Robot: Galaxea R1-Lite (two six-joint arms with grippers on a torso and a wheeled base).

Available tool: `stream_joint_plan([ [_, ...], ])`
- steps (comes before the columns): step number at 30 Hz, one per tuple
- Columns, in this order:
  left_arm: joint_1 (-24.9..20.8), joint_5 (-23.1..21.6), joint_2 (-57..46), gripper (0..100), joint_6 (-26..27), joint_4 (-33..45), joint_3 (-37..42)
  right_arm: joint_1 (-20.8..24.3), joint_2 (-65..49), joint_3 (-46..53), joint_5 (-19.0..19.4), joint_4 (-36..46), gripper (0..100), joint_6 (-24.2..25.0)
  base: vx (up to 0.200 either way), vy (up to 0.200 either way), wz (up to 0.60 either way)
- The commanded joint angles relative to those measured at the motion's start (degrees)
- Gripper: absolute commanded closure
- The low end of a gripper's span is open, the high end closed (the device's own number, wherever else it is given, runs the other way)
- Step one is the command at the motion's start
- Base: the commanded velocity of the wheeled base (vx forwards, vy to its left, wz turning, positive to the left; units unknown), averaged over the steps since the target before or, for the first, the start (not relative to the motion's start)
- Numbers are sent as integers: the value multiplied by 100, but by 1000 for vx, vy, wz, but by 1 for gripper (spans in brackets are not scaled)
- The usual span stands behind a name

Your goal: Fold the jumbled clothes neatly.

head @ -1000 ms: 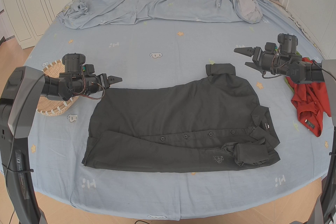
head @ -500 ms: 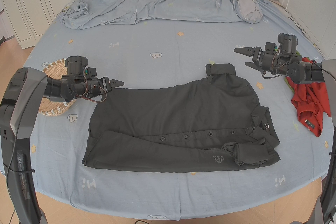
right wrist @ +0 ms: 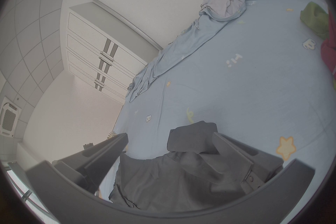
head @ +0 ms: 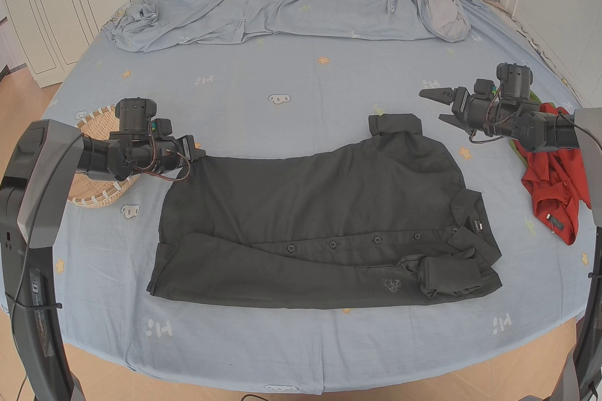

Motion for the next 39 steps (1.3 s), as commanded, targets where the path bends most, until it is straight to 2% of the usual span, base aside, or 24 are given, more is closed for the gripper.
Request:
stream_joint_plan([
  [1, 5, 1, -45, 100, -6, -8, 2, 3, 203, -36, 3, -18, 0, -4, 0, 0, 0],
  [5, 5, 1, -63, 100, -6, -8, 20, 12, 308, -36, 3, -36, 0, -74, 0, 0, 0],
  [8, -4, 1, -71, 100, -6, -8, 37, 73, 519, -36, 3, -36, 0, -391, 0, 0, 0],
  [11, -4, 1, -80, 100, -6, -8, 55, 73, 774, -106, 47, -115, 0, -496, 0, 0, 0],
  [18, -30, 1, -80, 100, 3, -17, 64, 126, 1336, -203, -24, -1064, 0, -356, 0, 0, 0],
  [21, -30, 1, -80, 100, -6, -17, 55, 170, 1328, -194, -24, -1249, 0, -180, 0, 0, 0],
  [27, -22, 1, -89, 100, -6, -17, 55, 188, 1415, -229, -94, -1328, 0, -153, 0, 0, 0],
  [28, -22, 1, -89, 100, -6, -8, 64, 214, 1477, -282, -164, -1346, 100, -153, 0, 0, 0],
  [39, 5, 1, -89, 100, -6, -34, 55, 258, 1468, -247, -331, -1882, 100, -48, 0, 0, 0],
])
